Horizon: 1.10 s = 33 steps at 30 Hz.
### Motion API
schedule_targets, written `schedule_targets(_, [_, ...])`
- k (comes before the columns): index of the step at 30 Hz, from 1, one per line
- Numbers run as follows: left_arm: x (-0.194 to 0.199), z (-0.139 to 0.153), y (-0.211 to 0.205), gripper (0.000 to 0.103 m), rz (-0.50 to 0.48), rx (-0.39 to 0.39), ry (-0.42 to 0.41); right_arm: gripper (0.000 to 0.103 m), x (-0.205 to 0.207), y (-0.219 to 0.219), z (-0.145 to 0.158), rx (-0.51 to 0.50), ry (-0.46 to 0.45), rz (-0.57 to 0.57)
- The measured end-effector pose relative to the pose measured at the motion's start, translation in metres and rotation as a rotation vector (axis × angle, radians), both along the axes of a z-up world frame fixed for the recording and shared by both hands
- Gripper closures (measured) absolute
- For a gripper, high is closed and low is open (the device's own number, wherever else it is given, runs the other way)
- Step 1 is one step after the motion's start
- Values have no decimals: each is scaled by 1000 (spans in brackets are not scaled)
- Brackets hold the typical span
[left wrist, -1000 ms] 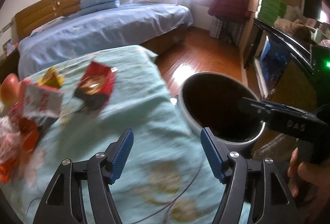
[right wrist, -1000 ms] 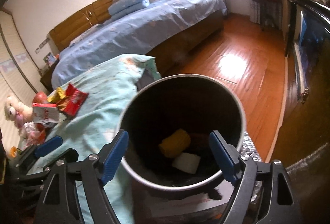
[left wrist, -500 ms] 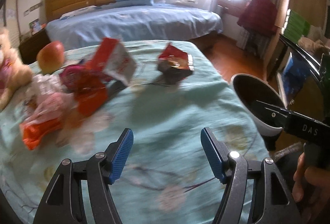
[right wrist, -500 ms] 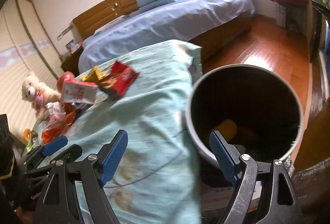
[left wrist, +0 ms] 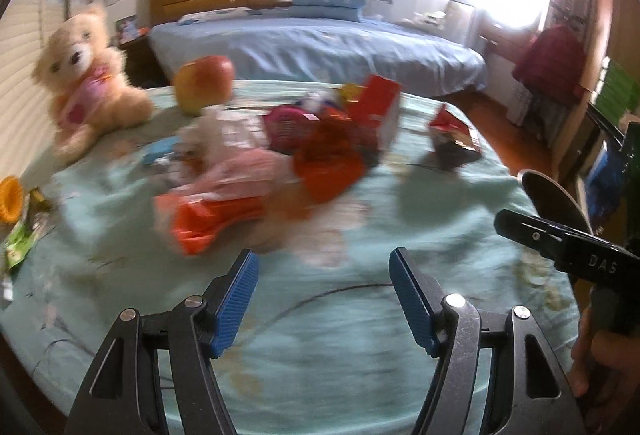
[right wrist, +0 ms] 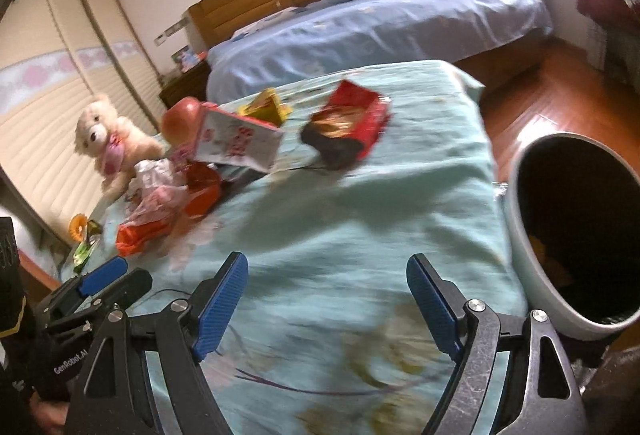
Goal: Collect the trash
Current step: 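Open the left tool over the bin to drop the yellow mesh net, then grasp the orange-red plastic bag with the left tool while the right grasps a foil wrapper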
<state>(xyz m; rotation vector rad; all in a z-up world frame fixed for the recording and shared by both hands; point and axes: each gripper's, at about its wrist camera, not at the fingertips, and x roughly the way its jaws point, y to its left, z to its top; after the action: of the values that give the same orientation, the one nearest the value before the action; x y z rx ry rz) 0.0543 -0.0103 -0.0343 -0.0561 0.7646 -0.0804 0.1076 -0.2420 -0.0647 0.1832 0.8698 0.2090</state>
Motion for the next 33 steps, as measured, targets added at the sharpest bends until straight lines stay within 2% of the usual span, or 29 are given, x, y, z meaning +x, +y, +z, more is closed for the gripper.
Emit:
schedule_targets(5, [-18, 6, 26, 36, 74, -15, 7, 21, 13, 27, 0, 4, -3, 59])
schedule_targets(8, [-27, 9, 37, 36, 100, -50, 16, 21, 21, 42, -3, 10, 3, 87])
schedule_targets(12, [-32, 15, 45, 36, 126, -64, 21, 32, 33, 63, -7, 10, 13, 130])
schedule_targets(19, [-16, 17, 51, 36, 129, -124, 49, 47, 59, 90, -15, 0, 32, 174])
schedule_targets(22, [-11, 16, 49, 36, 121, -138, 63, 48, 70, 97, -18, -8, 39, 182])
schedule_targets(29, [27, 2, 51, 37, 95, -137, 98, 49, 91, 106, -25, -4, 59, 195])
schedule_targets(32, [44, -4, 55, 41, 102, -151, 113, 59, 97, 111, -29, 9, 68, 210])
schedule_targets(33, [47, -5, 57, 52, 102, -162, 119, 71, 98, 112, -29, 10, 70, 217])
